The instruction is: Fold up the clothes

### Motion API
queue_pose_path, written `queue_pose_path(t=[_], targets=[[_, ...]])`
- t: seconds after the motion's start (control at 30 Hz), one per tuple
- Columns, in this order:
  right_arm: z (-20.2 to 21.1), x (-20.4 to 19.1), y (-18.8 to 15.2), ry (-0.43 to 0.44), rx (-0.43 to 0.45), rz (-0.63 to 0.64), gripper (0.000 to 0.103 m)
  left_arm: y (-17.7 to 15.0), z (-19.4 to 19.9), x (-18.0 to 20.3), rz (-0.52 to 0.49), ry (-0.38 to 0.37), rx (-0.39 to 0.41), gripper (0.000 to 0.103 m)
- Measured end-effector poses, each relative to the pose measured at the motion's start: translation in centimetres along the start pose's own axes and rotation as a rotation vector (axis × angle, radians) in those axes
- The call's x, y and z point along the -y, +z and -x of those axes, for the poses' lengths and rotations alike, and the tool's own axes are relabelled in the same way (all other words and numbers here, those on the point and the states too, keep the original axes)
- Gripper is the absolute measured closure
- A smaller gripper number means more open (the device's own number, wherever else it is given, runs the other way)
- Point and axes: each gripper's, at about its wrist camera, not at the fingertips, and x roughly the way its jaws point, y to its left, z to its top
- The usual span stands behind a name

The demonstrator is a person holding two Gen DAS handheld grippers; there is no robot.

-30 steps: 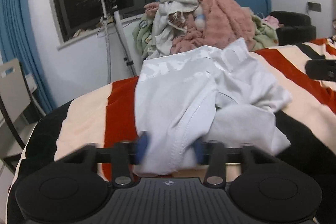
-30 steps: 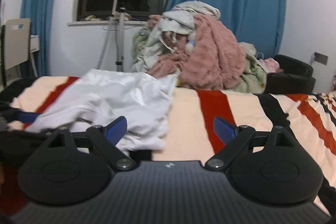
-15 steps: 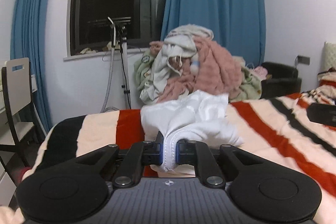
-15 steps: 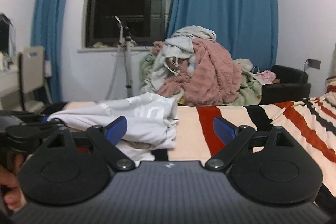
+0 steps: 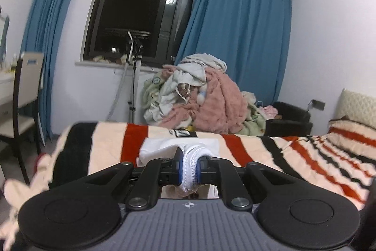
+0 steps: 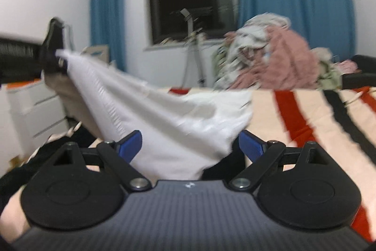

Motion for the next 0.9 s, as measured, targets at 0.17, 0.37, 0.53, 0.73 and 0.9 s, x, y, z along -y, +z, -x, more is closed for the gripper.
queue_pose_path(t=[0.17,0.37,0.53,0.73,0.9], targets=[[-1.3,-3.2,-0.9,0.067,0.005,0.058,0.012,-1.0,0.6,-1.1,0.044,0.003,0.004,0.092],[-4.5,-3.5,-1.9,-0.004,-0.024,0.074,0.012,-1.8,-1.2,-2.2,0.05,0.044,-0.001,0.092],[-3.6,2.0,0.0,-0.111,0.034,-0.194,0.012,-2.3,-2.6,-2.3,0.054,0.071,-0.028,0.091],[-3.9,5.9,0.4,-0.158,-0.042,-0.363,0.012,-2.7,-2.4,-1.2,0.018,0.082,0.03,0.092],[-4.3,6.8,-0.8,-0.226,-0.136,-0.359,0.012,-2.3,-1.8,-1.7,0.062,0.082,0.057,0.092]])
